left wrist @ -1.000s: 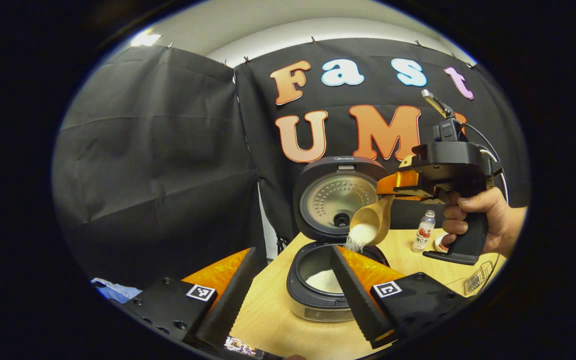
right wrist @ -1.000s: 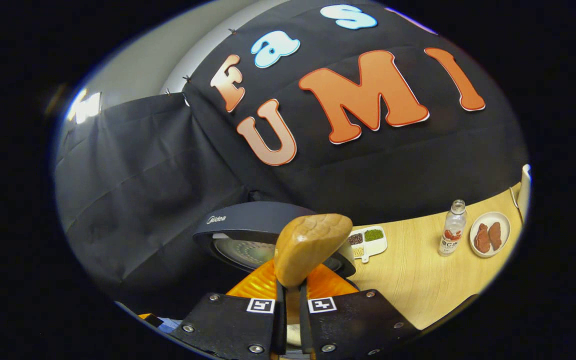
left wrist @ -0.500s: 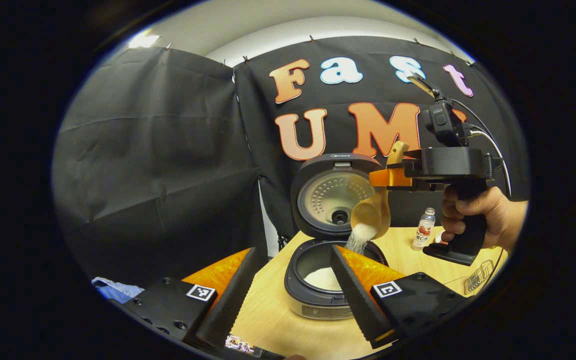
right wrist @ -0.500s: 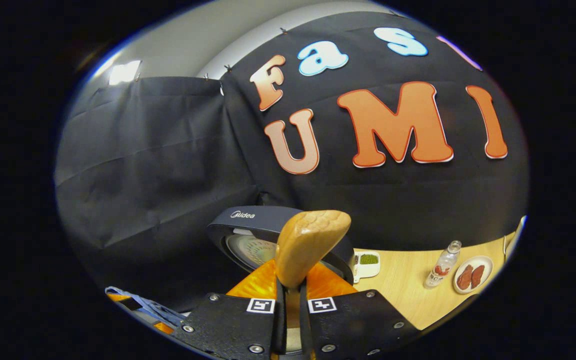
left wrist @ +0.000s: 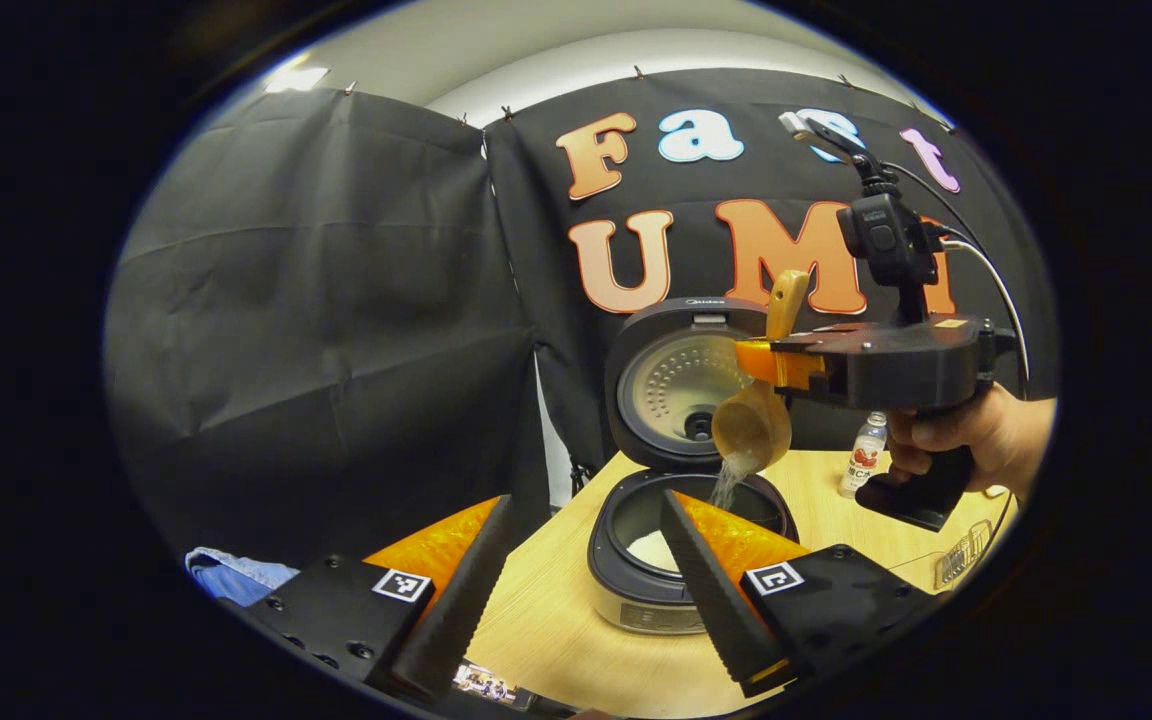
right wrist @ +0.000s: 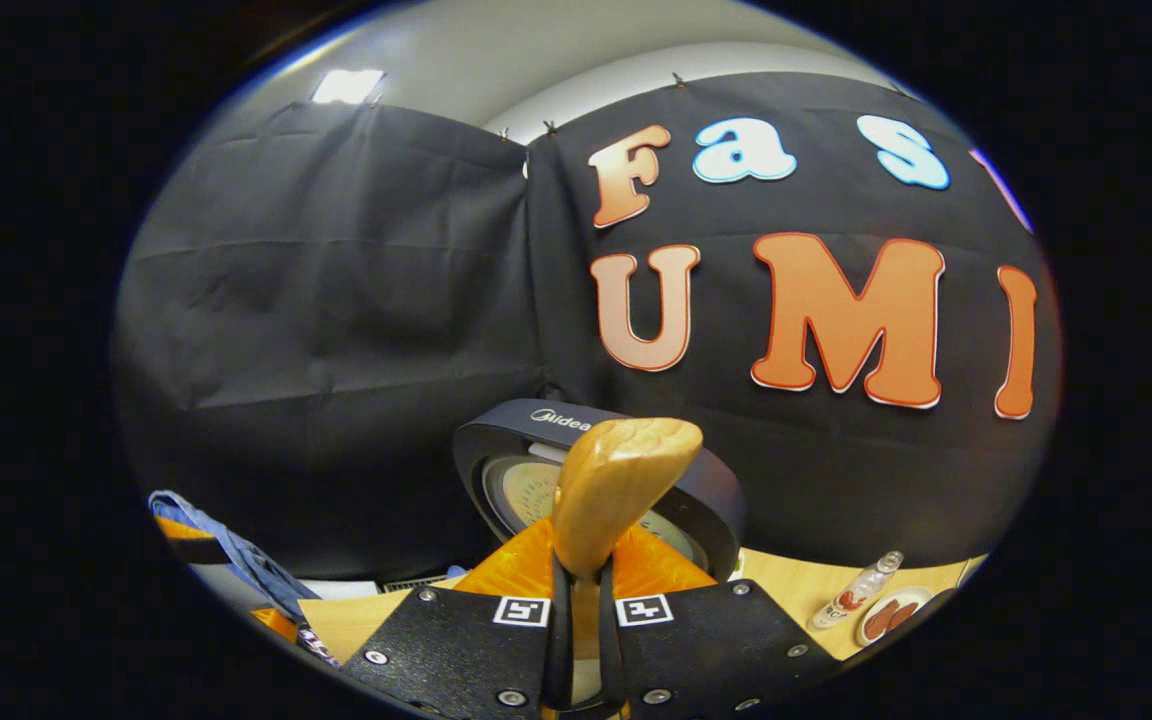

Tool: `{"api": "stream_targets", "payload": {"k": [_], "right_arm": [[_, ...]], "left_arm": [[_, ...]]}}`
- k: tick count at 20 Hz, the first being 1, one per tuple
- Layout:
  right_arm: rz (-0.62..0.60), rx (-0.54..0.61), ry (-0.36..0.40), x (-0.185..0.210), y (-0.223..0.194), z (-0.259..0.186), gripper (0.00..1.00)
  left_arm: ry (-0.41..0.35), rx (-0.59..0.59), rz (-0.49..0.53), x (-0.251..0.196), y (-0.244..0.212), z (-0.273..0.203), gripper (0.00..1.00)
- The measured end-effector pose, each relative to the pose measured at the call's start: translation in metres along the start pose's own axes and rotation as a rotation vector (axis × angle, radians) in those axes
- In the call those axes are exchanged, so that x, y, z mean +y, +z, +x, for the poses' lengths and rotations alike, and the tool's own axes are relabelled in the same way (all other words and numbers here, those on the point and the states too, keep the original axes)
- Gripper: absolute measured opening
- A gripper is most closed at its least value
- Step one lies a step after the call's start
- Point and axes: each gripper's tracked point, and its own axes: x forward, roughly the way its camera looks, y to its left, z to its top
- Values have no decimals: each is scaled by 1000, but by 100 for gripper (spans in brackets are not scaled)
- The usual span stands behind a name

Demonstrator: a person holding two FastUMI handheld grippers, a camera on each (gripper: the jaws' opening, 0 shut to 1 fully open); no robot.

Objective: Close the left gripper, press the button to open the rice cooker; take a wooden spoon from the chopstick holder with the right hand, scoop a spoonful of rice and pour it into the rice cooker, then put the wooden spoon back into the chopstick holder.

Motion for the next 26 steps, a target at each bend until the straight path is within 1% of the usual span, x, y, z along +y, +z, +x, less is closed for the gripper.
{"api": "stream_targets", "payload": {"k": [3,6,7,9,10,12,14,15,17,19,20,21,26], "right_arm": [[-104,-48,12,11,4,-4,10],[-147,-74,52,20,3,-8,10],[-139,-74,59,20,3,-12,10],[-74,-75,51,8,6,-18,10],[-32,-77,41,0,11,-20,10],[65,-80,17,-20,22,-25,10],[171,-70,-13,-44,26,-37,10],[220,-60,-28,-56,25,-43,10],[284,-40,-68,-85,18,-56,10],[322,-23,-120,-113,8,-73,10],[339,-11,-145,-126,0,-83,10],[353,3,-173,-139,-9,-94,10],[374,71,-335,-205,-60,-159,10]], "left_arm": [[11,-2,2,4,1,4,90],[26,-11,18,8,4,6,91],[30,-20,19,9,8,7,99],[30,-29,18,8,12,8,99],[29,-28,18,8,12,9,92],[27,-25,18,5,12,10,95],[20,-19,17,-1,11,9,98],[11,-17,10,-5,12,10,98],[-2,-18,-1,-16,13,10,98],[-23,-10,-5,-30,13,13,100],[-38,-10,-6,-38,15,14,99],[-51,-12,-2,-45,17,15,90],[-114,-37,21,-79,32,24,90]]}}
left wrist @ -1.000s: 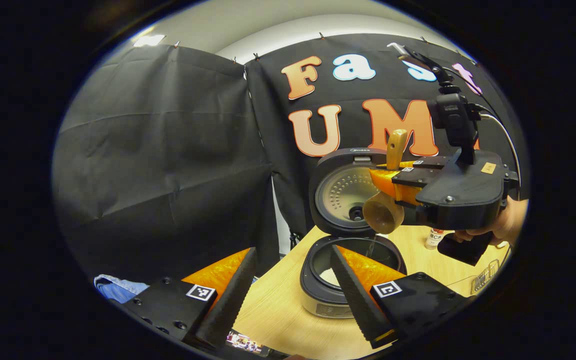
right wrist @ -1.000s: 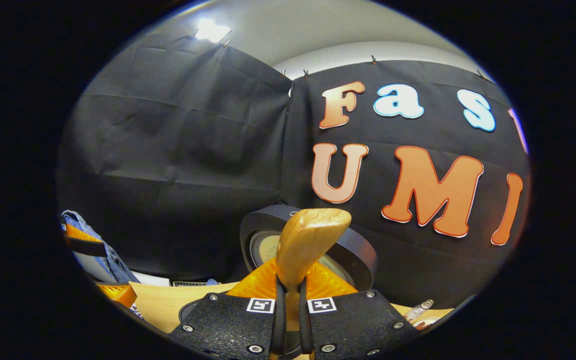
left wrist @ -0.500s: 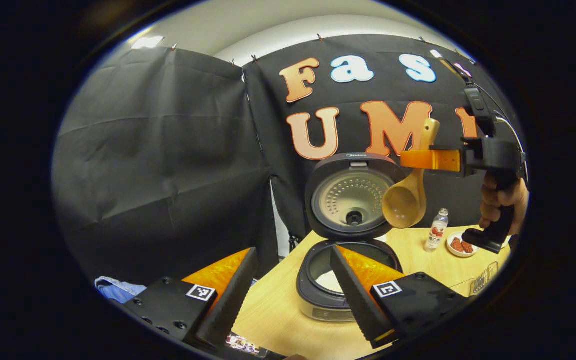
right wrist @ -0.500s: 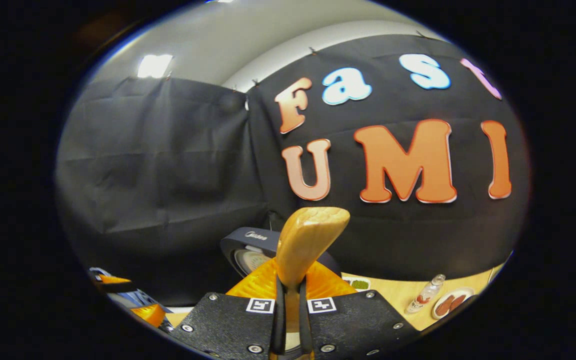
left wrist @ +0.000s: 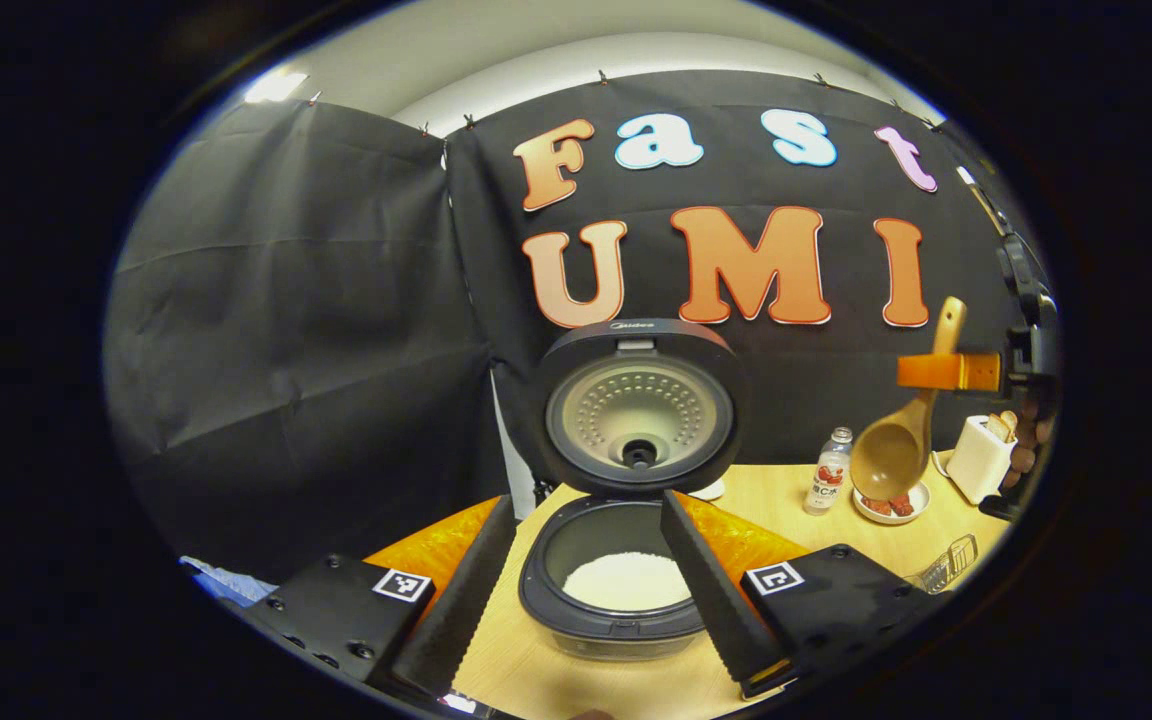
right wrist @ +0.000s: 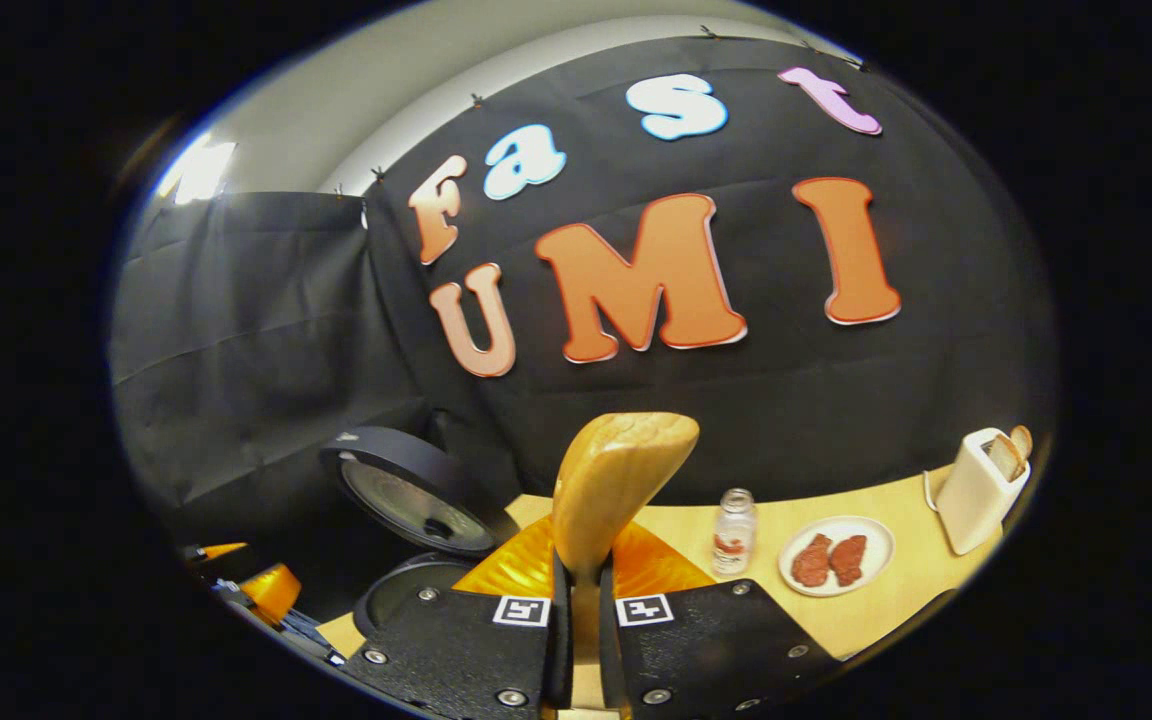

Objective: Close the left gripper, press the button to open the rice cooker; take a wooden spoon from the chopstick holder with the right hand, scoop a spoonful of rice and pour it into the rice cooker, then put the wooden spoon back into the chopstick holder.

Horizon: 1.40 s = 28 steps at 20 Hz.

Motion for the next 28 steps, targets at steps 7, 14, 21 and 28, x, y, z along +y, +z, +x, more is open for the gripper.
{"api": "stream_targets", "payload": {"k": [7,14,21,28], "right_arm": [[69,58,-236,-115,-35,-54,10],[94,92,-425,-195,-67,-104,10],[166,121,-529,-234,-107,-129,10],[234,196,-544,-243,-152,-120,10]], "left_arm": [[-75,-3,25,-41,12,9,90],[-126,-2,45,-73,18,12,100],[-134,-8,73,-75,24,8,90],[-109,1,25,-56,42,18,98]]}}
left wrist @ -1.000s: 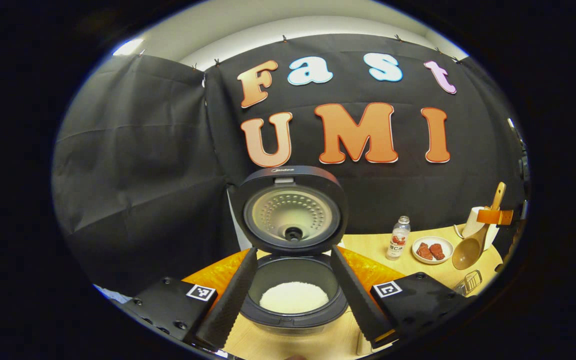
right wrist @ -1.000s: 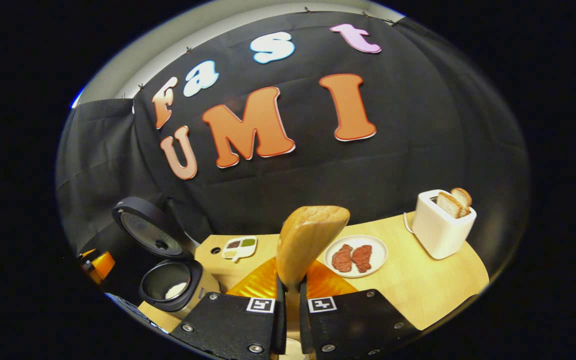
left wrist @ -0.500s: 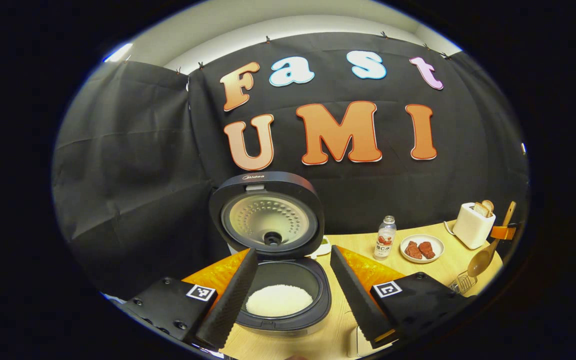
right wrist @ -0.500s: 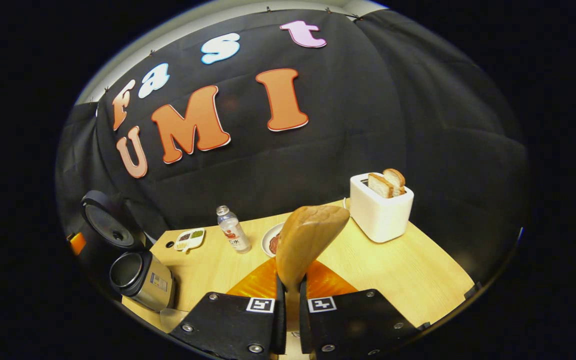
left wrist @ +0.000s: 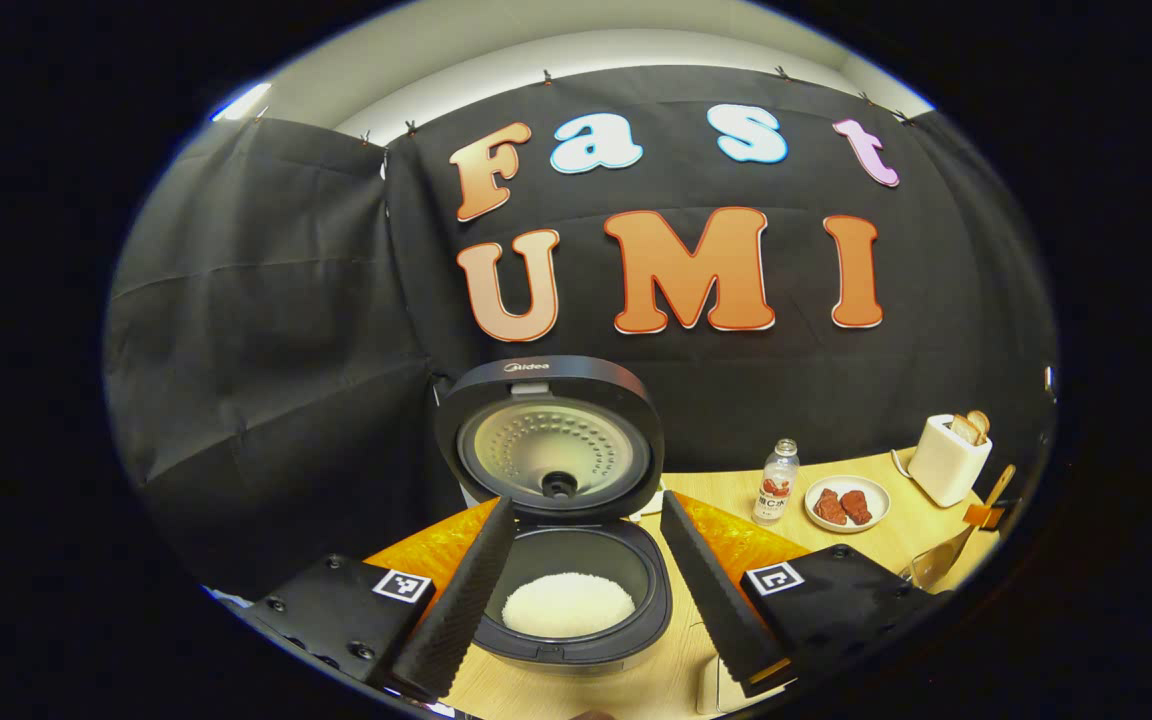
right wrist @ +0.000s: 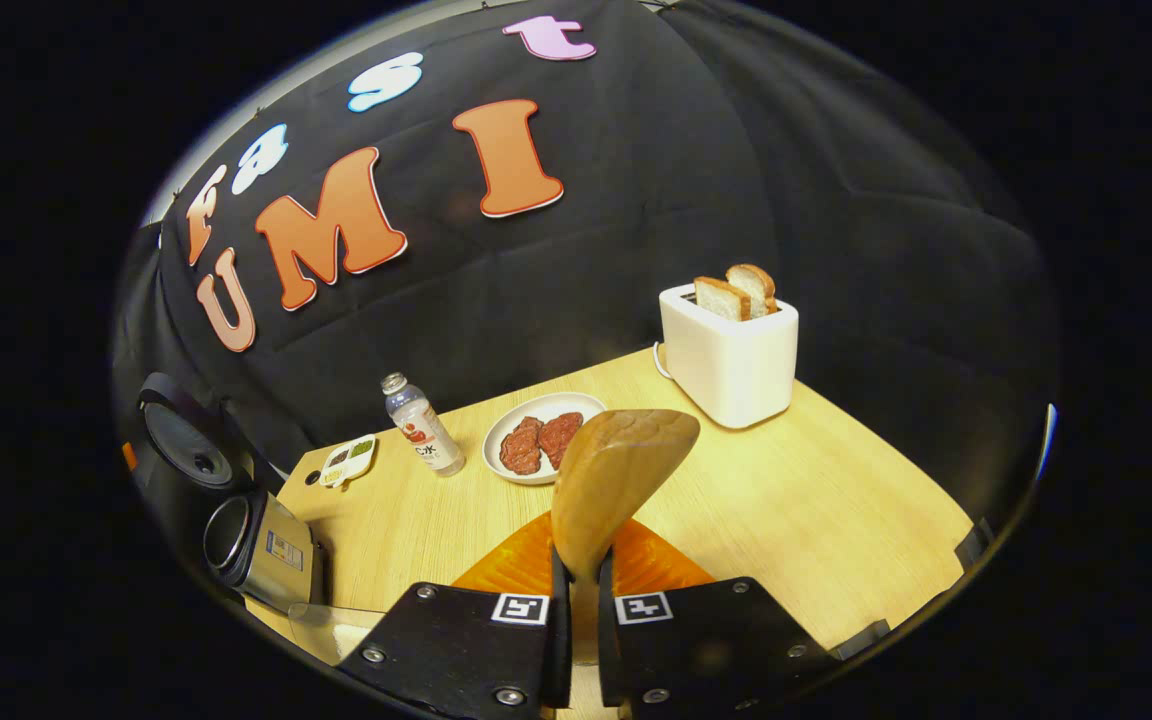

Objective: Close the left gripper, press the button to open the rice cooker; take a wooden spoon from the chopstick holder with the right hand, scoop a spoonful of rice and pour it into the rice cooker, then put the wooden spoon back into the chopstick holder.

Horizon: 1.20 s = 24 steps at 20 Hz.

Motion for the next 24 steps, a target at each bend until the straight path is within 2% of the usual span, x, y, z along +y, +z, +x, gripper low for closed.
{"api": "stream_targets", "payload": {"k": [2,4,5,6,10,12,14,15,16,17,19,20,21,22,24], "right_arm": [[-3,42,-12,-3,-14,1,10],[-1,56,-12,-3,-18,0,10],[2,60,-9,-3,-20,-1,10],[9,65,-13,-5,-21,-1,10],[27,185,-45,-12,-40,-6,11],[25,217,-41,-11,-42,-11,16],[0,214,-82,-22,-37,-15,24],[-11,209,-93,-26,-32,-17,31],[-16,192,-97,-26,-22,-24,37],[-20,171,-100,-28,-11,-29,51],[-24,129,-104,-32,9,-42,66],[-27,110,-106,-33,17,-47,71],[-28,84,-107,-34,27,-51,77],[-27,62,-105,-33,37,-57,79],[-25,31,-99,-31,52,-68,83]], "left_arm": [[24,-13,-9,13,13,9,100],[30,-28,-40,21,30,20,94],[28,-39,-60,25,41,28,99],[27,-39,-62,33,52,31,98],[14,-52,6,32,79,63,98],[-14,-43,2,28,94,72,100],[-33,-22,-14,22,101,86,95],[-34,-26,-12,21,106,93,92],[-26,-24,-3,22,110,101,98],[-16,-22,3,26,114,108,98],[-23,-19,-19,27,126,125,98],[-32,-6,-25,25,129,136,89],[-28,10,-21,28,129,148,89],[-32,47,-10,27,121,156,98],[-44,160,-9,22,94,166,100]]}}
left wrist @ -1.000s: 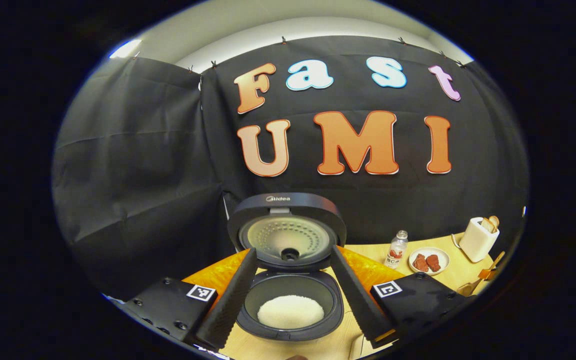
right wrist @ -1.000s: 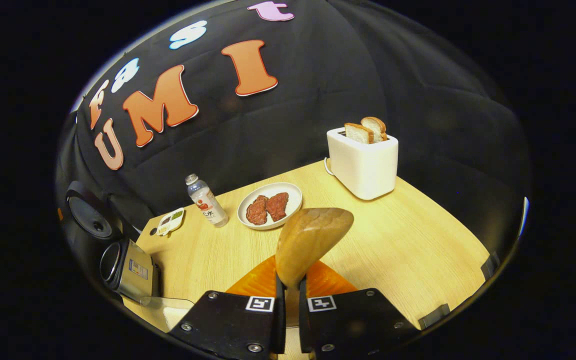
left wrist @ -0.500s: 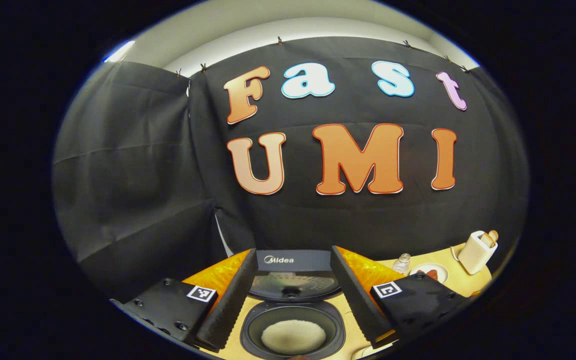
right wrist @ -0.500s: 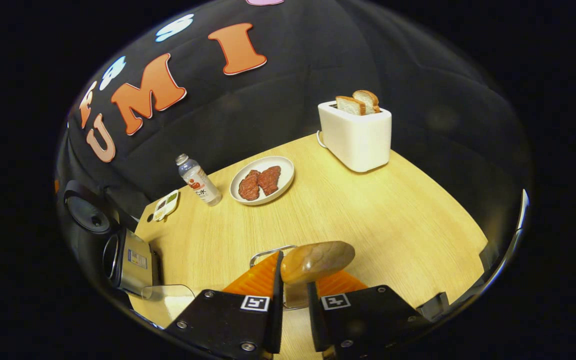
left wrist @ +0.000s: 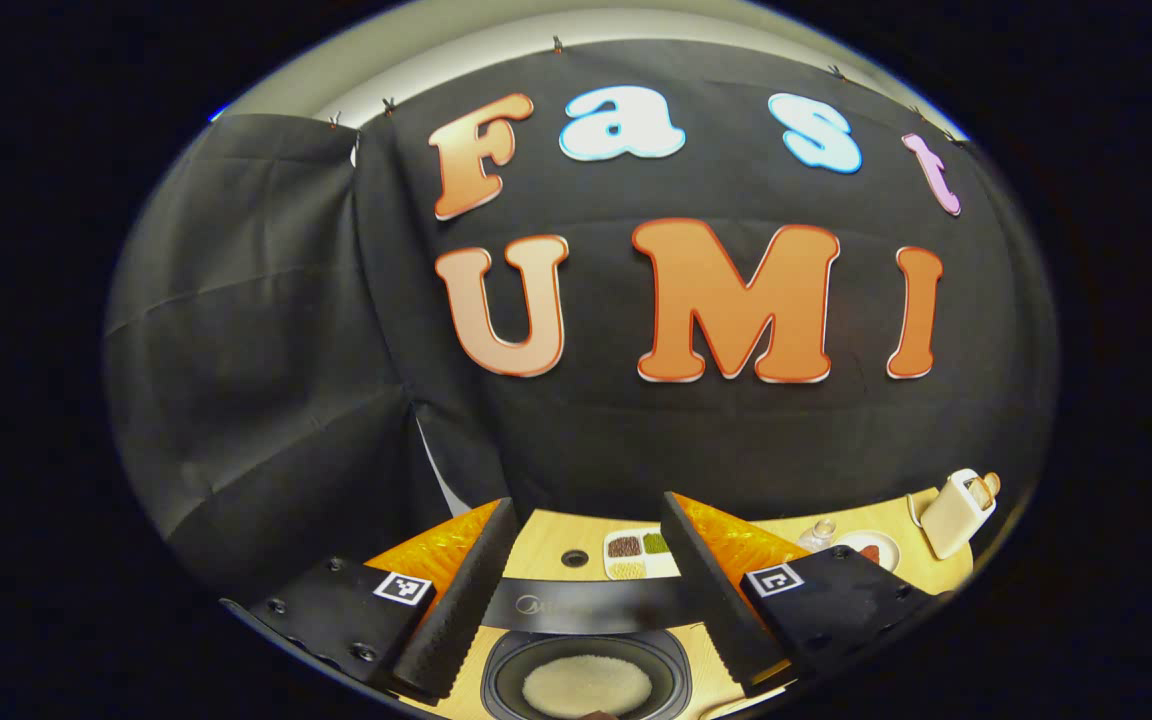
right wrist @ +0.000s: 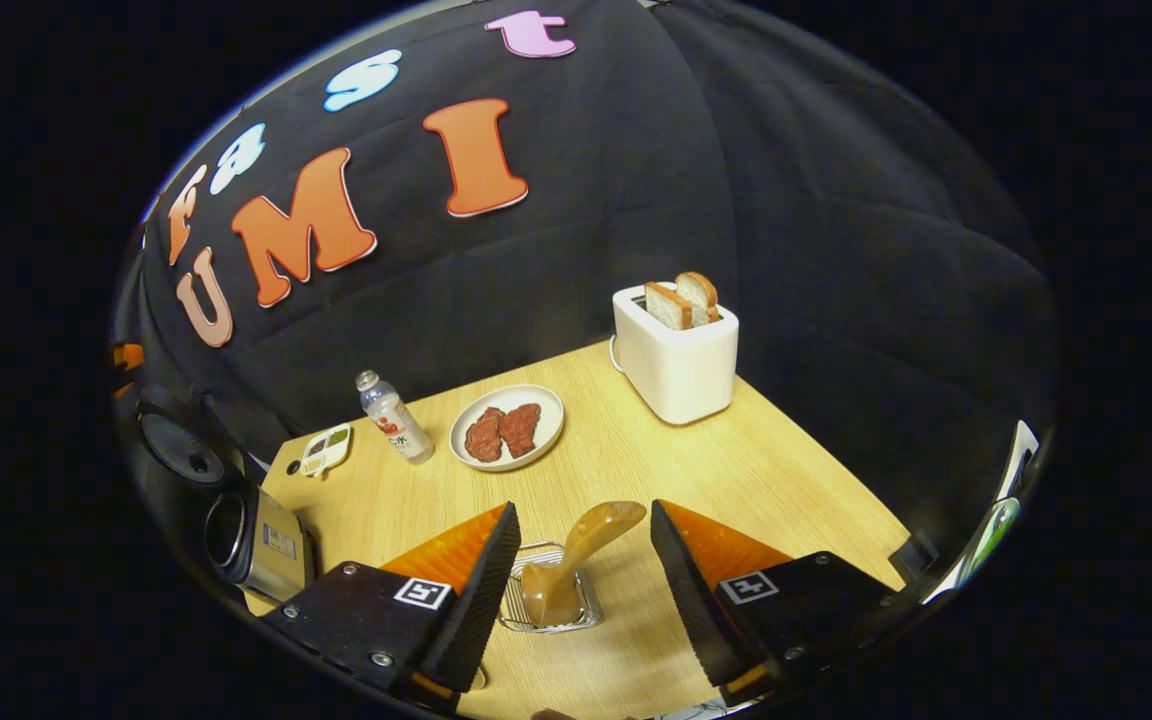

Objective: Close the left gripper, press the button to open the rice cooker; take a wooden spoon from the chopstick holder with the right hand, scoop a spoonful of rice and pour it into the rice cooker, then put the wooden spoon back into the chopstick holder.

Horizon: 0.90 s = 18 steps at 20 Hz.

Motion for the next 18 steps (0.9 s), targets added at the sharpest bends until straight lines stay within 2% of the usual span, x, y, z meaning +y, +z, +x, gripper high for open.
{"api": "stream_targets", "payload": {"k": [1,2,3,5,8,11,14,17,18], "right_arm": [[-1,-13,3,0,5,-4,84],[-4,-29,4,1,11,-7,84],[-4,-43,3,1,16,-9,85],[3,-50,11,4,19,-12,86],[3,-66,28,13,21,-11,86],[-31,-143,64,27,39,-16,85],[-80,-223,82,39,58,-20,85],[-77,-248,109,50,66,-24,85],[-78,-249,114,51,65,-24,86]], "left_arm": [[-12,35,-20,-2,-10,3,100],[-20,61,-28,-6,-15,3,89],[-19,63,-12,-4,-13,4,98],[13,117,18,3,-26,5,98],[-5,129,6,0,-35,6,99],[-23,162,-1,-1,-52,-9,99],[-36,269,-17,-2,-85,-25,99],[-37,409,-53,-1,-140,-41,99],[-38,429,-54,0,-157,-48,92]]}}
